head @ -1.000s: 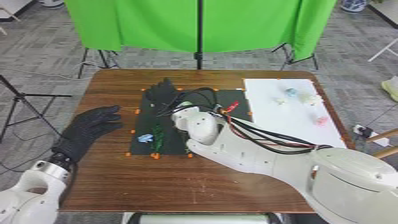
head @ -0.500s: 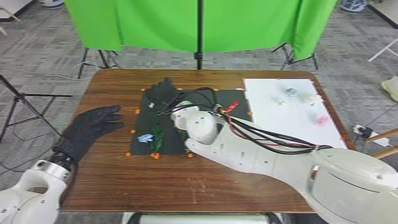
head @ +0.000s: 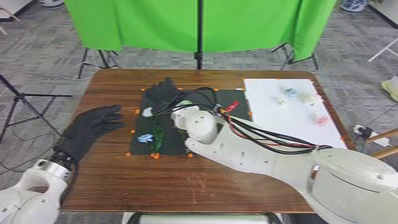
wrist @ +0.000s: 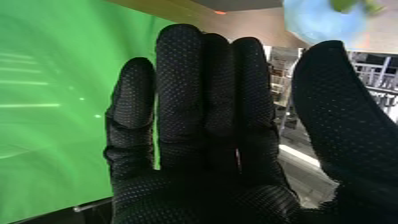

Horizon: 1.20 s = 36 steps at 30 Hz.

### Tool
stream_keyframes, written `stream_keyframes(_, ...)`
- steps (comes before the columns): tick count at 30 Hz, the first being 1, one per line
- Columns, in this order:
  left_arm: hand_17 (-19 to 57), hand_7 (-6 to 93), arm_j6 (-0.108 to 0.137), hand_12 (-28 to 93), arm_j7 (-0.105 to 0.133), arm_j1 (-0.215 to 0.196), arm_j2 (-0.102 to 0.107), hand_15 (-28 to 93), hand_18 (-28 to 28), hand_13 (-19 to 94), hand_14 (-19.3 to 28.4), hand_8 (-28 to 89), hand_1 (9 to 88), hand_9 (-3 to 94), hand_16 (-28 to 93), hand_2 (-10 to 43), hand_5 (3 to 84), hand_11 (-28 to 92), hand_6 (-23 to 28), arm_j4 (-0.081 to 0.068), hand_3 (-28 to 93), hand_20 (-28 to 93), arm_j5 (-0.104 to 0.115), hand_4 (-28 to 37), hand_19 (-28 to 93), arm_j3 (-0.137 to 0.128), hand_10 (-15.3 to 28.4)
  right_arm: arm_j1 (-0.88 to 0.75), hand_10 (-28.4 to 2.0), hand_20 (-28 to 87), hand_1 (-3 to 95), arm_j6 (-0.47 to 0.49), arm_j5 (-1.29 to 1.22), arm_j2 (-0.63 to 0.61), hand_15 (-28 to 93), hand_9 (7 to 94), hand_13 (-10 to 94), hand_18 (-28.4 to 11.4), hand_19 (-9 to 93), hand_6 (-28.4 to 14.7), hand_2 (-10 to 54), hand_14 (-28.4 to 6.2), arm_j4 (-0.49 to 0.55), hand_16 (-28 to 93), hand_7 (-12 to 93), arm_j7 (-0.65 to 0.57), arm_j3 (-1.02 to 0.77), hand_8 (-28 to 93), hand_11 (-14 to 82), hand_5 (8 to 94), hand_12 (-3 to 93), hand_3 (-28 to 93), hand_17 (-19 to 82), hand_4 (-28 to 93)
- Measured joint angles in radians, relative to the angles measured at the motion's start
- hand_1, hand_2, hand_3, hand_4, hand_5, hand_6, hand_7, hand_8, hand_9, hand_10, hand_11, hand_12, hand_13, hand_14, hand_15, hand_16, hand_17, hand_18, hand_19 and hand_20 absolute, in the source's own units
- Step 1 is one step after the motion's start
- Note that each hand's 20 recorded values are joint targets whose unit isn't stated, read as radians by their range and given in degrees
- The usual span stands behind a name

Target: Arrange flowers

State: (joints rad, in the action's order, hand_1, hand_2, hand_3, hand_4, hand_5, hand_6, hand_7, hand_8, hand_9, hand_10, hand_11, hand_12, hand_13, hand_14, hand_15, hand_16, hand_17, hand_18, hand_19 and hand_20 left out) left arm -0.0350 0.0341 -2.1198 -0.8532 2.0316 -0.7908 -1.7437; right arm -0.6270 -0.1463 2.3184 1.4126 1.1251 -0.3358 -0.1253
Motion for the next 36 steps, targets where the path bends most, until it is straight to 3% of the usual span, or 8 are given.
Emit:
stream_keyframes(9, -7.0, 23.7, 0.003, 15, 0.010, -0.021, -0.006, 48, 24.2, 30, 18.1, -12, 27.3, 37.5, -6, 5.0, 40.9, 29, 6.2, 0.005, 73, -3, 0.000, -27.7, 60, -0.012, 15.3, -0.005, -8.5, 43, 26.3, 0.027, 0.001, -0.020, 59, 56.6, 61, -16.2, 75, -0.1, -5.6, -2.9, 0.057, 21, 49, 0.007, -0.034, -26, 45.3, 49.1, 21.9, 87, 24, -28)
stream_keyframes(13, -7.1, 23.7, 0.005, 15, 0.026, -0.046, -0.021, 48, 24.1, 29, 18.0, -12, 27.3, 37.2, -6, 4.8, 40.8, 29, 6.2, 0.013, 73, -3, 0.000, -27.6, 60, -0.026, 15.4, -0.014, -9.2, 38, 25.5, 0.032, 0.003, -0.059, 58, 48.9, 52, -15.7, 68, -0.4, -0.2, -4.3, 0.150, 19, 45, 0.054, -0.090, -26, 44.3, 44.1, 20.5, 90, 21, -28)
stream_keyframes(18, -7.7, 24.3, 0.006, 15, 0.044, -0.060, -0.049, 48, 24.1, 27, 17.6, -12, 27.3, 35.7, -6, 4.4, 39.8, 30, 6.0, 0.013, 73, -3, 0.002, -27.6, 60, -0.023, 15.3, -0.089, -9.7, 32, 23.1, 0.122, 0.022, -0.143, 51, 40.0, 39, -16.1, 61, -1.4, -1.4, -7.0, 0.336, 14, 41, 0.174, -0.287, -24, 37.4, 37.9, 18.5, 91, 18, -28)
stream_keyframes(22, -7.7, 24.3, 0.009, 15, 0.050, -0.057, -0.065, 48, 24.1, 27, 17.4, -12, 27.4, 35.5, -6, 4.4, 39.6, 30, 6.0, 0.012, 73, -3, 0.001, -27.7, 60, -0.017, 15.0, -0.194, -9.9, 29, 20.0, 0.235, -0.003, -0.245, 46, 35.2, 33, -17.0, 58, -2.6, -3.4, -8.1, 0.497, 13, 38, 0.200, -0.474, -22, 34.8, 34.4, 18.6, 90, 15, -28)
stream_keyframes(25, -7.7, 24.4, 0.015, 14, 0.052, -0.062, -0.069, 48, 24.1, 27, 17.4, -12, 27.5, 35.5, -6, 4.5, 39.6, 30, 6.0, 0.015, 73, -3, 0.000, -27.7, 60, -0.026, 15.0, -0.258, -10.1, 26, 19.1, 0.179, -0.079, -0.355, 39, 32.6, 29, -17.4, 55, -3.1, -4.3, -8.9, 0.546, 13, 35, 0.190, -0.543, -20, 29.4, 32.3, 18.8, 89, 13, -28)
stream_keyframes(28, -7.8, 24.4, 0.021, 14, 0.052, -0.082, -0.074, 48, 24.1, 27, 17.4, -12, 27.4, 35.4, -6, 4.4, 39.7, 30, 6.0, 0.025, 73, -3, 0.000, -27.7, 59, -0.059, 15.0, -0.346, -10.9, 24, 18.2, 0.102, -0.149, -0.471, 31, 30.3, 26, -18.1, 53, -3.8, -4.9, -9.6, 0.557, 15, 31, 0.183, -0.632, -18, 23.5, 30.8, 19.3, 88, 12, -28)
stream_keyframes(31, -7.8, 24.4, 0.026, 14, 0.053, -0.108, -0.078, 48, 24.1, 27, 17.3, -12, 27.5, 35.4, -6, 4.5, 39.7, 30, 6.1, 0.036, 73, -3, 0.000, -27.7, 59, -0.091, 15.0, -0.456, -11.7, 22, 17.9, 0.108, -0.159, -0.584, 26, 28.6, 25, -18.0, 51, -4.3, -5.5, -10.2, 0.571, 17, 28, 0.161, -0.756, -17, 20.0, 29.2, 20.1, 88, 11, -28)
stream_keyframes(36, -7.8, 24.4, 0.031, 14, 0.054, -0.124, -0.080, 48, 24.1, 28, 17.4, -12, 27.5, 35.7, -6, 4.5, 39.7, 30, 6.0, 0.036, 73, -2, 0.001, -27.7, 59, -0.097, 15.0, -0.653, -11.5, 21, 19.0, 0.127, -0.162, -0.770, 25, 28.9, 27, -18.1, 51, -4.2, -6.7, -9.9, 0.615, 18, 28, 0.082, -0.947, -17, 20.0, 28.9, 21.0, 88, 11, -28)
